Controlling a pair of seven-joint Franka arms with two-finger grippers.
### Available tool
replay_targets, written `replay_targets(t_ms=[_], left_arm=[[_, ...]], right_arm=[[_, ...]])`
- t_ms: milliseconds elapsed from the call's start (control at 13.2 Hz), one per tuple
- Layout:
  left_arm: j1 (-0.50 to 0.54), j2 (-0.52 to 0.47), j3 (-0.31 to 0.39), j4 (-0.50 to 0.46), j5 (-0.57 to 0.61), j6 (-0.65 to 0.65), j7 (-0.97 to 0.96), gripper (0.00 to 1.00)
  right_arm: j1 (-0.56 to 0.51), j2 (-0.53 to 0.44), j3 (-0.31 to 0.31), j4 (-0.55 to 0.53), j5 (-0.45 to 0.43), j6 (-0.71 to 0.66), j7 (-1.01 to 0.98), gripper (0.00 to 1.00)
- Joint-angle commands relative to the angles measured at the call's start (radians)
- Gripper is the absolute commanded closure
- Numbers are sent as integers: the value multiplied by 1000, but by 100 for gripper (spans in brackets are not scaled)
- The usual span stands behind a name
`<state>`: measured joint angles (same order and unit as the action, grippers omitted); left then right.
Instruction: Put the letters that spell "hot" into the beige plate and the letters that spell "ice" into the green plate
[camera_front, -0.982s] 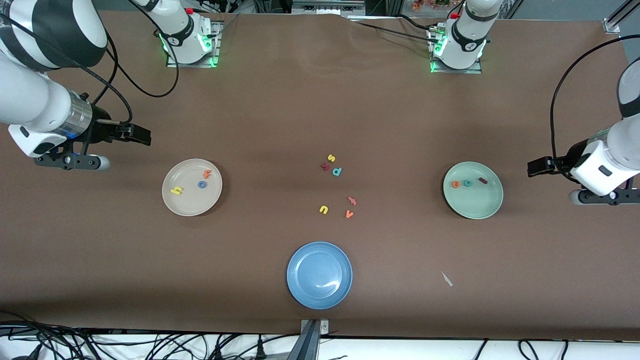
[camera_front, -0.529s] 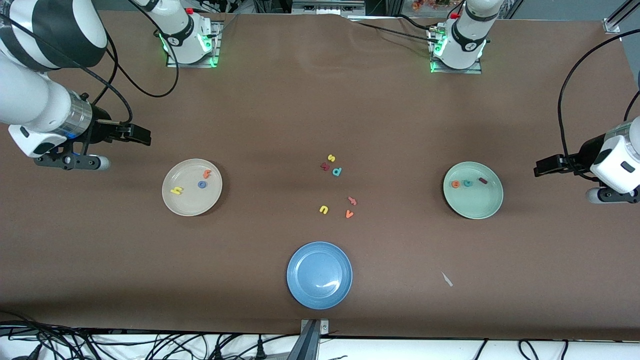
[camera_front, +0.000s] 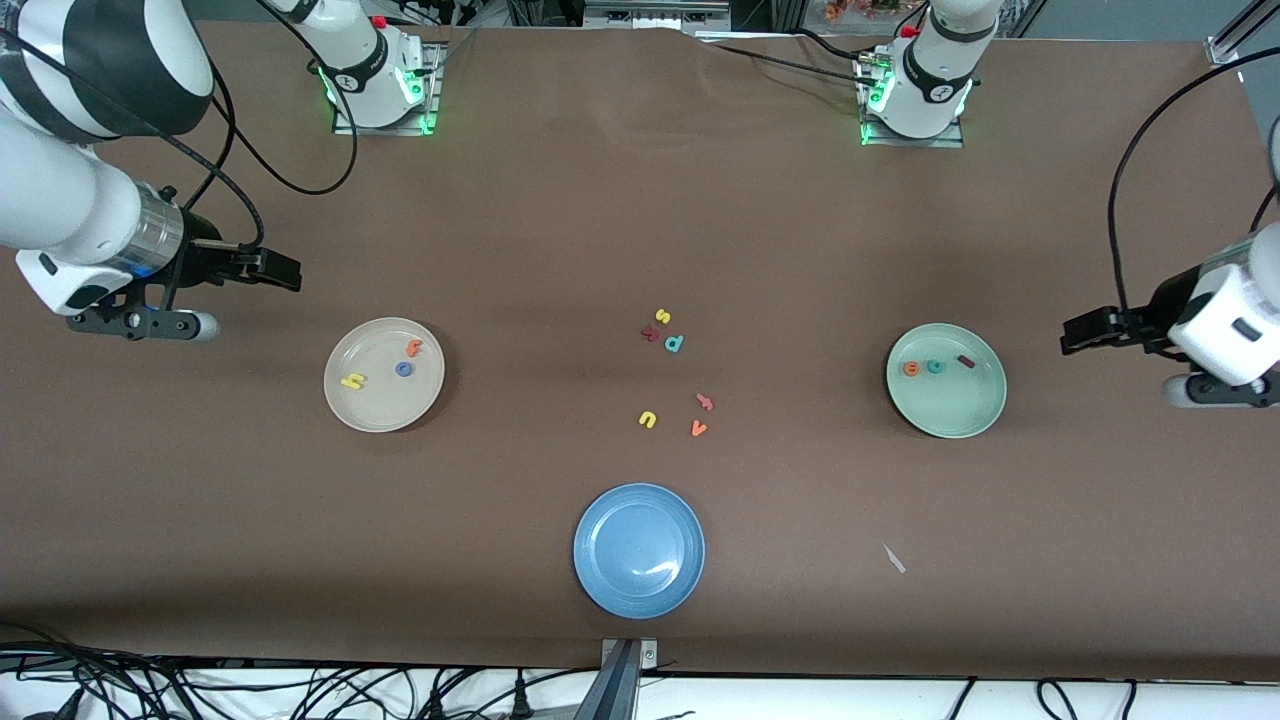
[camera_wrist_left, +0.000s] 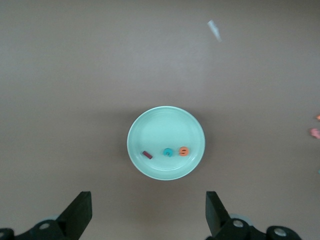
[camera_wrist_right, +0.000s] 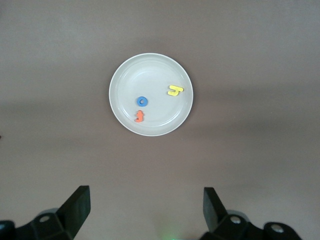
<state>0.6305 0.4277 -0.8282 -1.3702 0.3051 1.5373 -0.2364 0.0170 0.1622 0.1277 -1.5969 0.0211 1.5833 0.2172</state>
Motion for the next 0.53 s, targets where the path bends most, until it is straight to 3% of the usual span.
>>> replay_targets(t_ms=[0, 227, 453], left_arm=[[-214, -33, 260, 104, -108, -98, 64, 0], [-371, -81, 473, 96, -208, -103, 115, 0], [-582, -142, 757, 50, -332, -97, 153, 0]], right_arm=[[3, -1, -3, 6, -7, -9, 2, 0], [1, -1, -3, 6, -7, -9, 2, 0], [3, -1, -3, 6, -7, -9, 2, 0]])
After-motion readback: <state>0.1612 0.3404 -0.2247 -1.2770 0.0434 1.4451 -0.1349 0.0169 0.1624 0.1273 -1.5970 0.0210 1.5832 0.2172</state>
